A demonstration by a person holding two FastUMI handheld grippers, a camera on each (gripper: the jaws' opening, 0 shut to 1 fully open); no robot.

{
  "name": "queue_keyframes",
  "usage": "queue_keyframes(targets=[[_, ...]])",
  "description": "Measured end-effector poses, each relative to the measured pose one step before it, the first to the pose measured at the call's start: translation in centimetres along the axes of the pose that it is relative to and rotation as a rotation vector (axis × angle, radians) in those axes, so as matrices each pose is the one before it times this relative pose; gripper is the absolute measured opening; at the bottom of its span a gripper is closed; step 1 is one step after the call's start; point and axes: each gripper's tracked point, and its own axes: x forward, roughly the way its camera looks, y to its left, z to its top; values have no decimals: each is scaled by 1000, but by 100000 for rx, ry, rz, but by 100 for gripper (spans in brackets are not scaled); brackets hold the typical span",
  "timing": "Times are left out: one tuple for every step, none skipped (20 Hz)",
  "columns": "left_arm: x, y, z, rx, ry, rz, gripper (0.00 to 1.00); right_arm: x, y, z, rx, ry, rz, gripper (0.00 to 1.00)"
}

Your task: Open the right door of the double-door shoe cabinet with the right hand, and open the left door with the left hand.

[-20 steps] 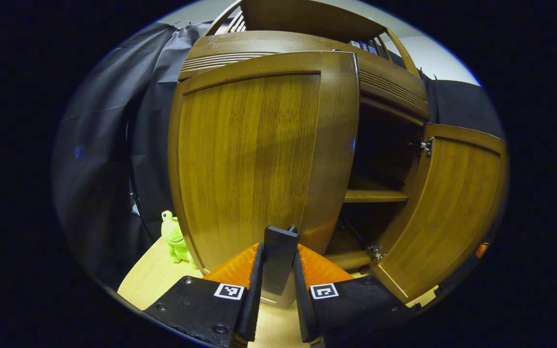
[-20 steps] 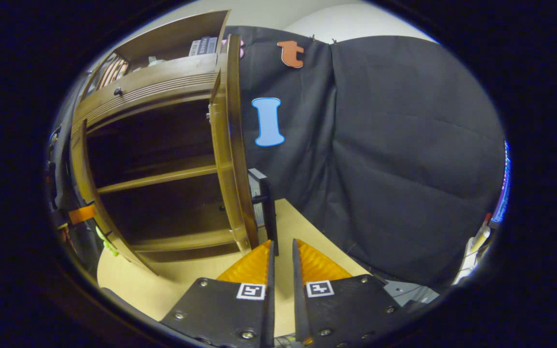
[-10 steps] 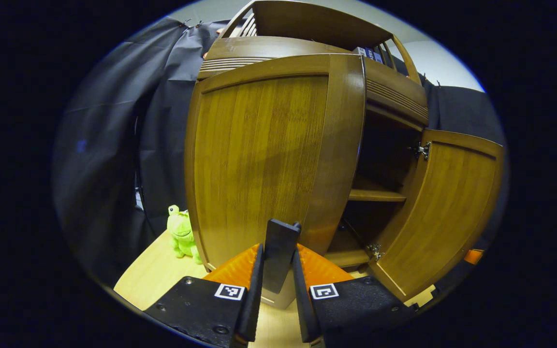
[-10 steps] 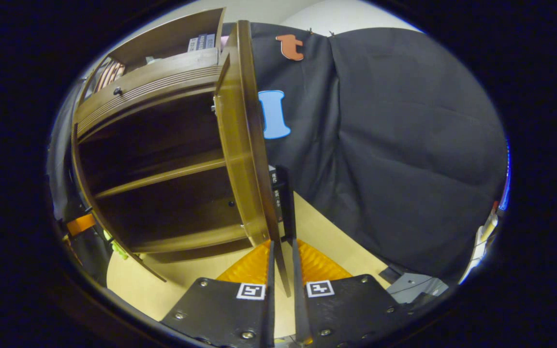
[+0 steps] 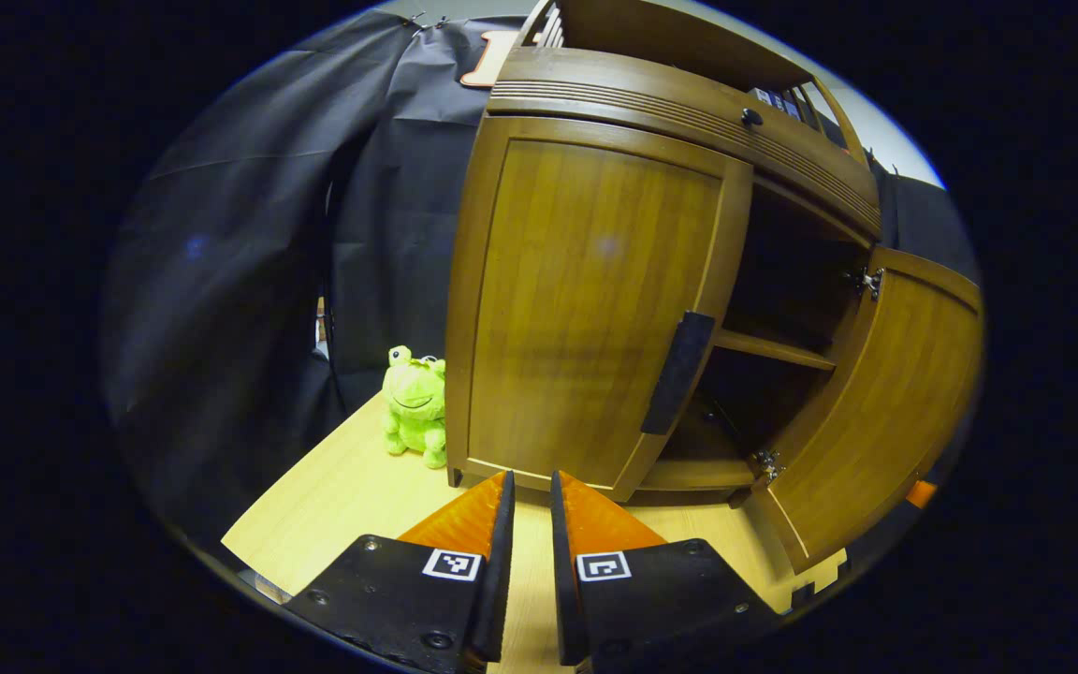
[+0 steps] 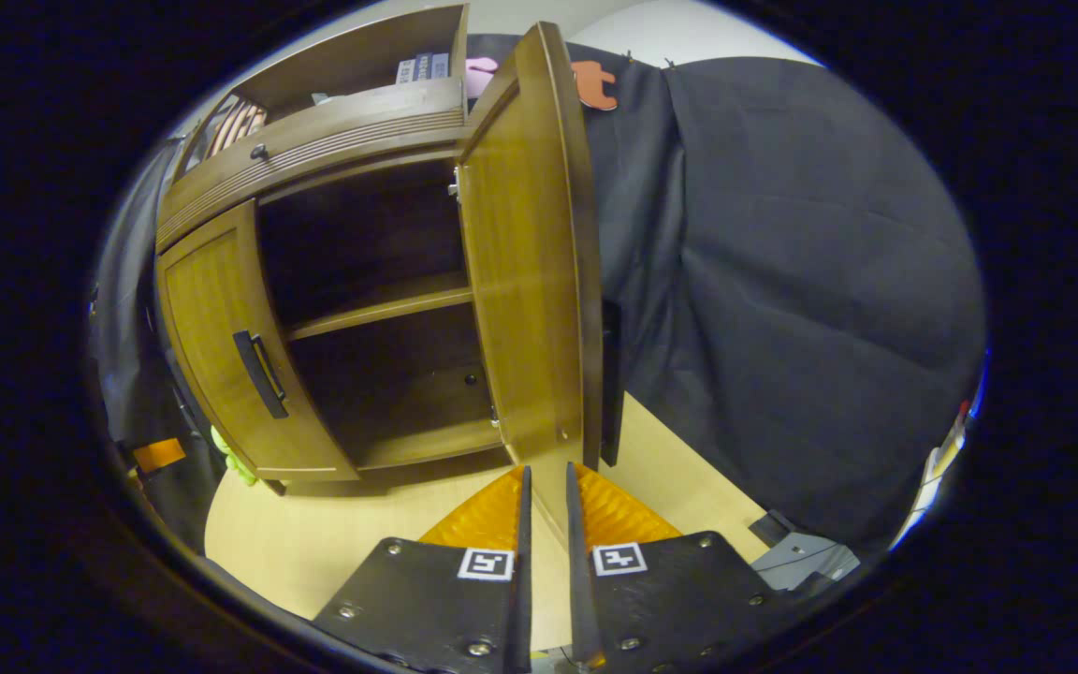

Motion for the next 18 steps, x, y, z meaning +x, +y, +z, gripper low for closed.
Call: queue_keyframes(targets=[[-135, -87, -26, 839, -794, 402, 23, -39, 236, 97, 346, -160, 621, 17], [-11, -200, 175, 761, -609, -325, 23, -58, 225, 1, 49, -87, 507, 17], [-67, 107, -5, 471, -210, -571, 23, 1, 13, 61, -213, -29, 359, 17], [-45, -118, 128, 299, -175, -919, 23, 27, 17, -83, -242, 28, 106, 17], [-64, -141, 59, 227, -468, -1311, 23, -178, -58, 31, 58, -27, 21, 17], [47, -255, 184, 434, -663, -1534, 23, -176, -129, -131, 443, -84, 91, 17], [188, -238, 194, 805, -625, -1285, 23, -146, -113, -23, 528, 26, -49, 17], [238, -386, 291, 1040, -579, -897, 23, -36, -113, -29, 438, -18, -97, 17], [313, -445, 95, 1002, -305, -1249, 23, -109, -106, 38, 312, -98, -116, 17], [317, -347, 122, 1261, -173, -899, 23, -151, -133, -36, 215, -144, -257, 17], [161, -361, 151, 950, -254, -1971, 23, -226, -141, 1, 160, -127, -240, 17], [333, -634, 230, 863, -488, -2105, 27, -289, -245, -58, 138, -139, -408, 17], [560, -453, 235, 826, -832, -2407, 31, -328, -281, 58, 98, -220, -591, 17], [308, -484, 247, 872, -208, -1836, 34, -304, -352, -44, 97, -321, -829, 17], [446, -468, 42, 871, -315, -1930, 36, -420, -458, 108, 141, -337, -1051, 17], [324, -640, 77, 590, 223, -2371, 50, -567, -661, -208, 307, -388, -1229, 17], [318, -530, 185, 874, -248, -1351, 54, -474, -613, -9, 525, -217, -1177, 17], [554, -378, 123, 1146, -223, -1720, 57, -372, -606, -12, 604, -144, -1480, 17]])
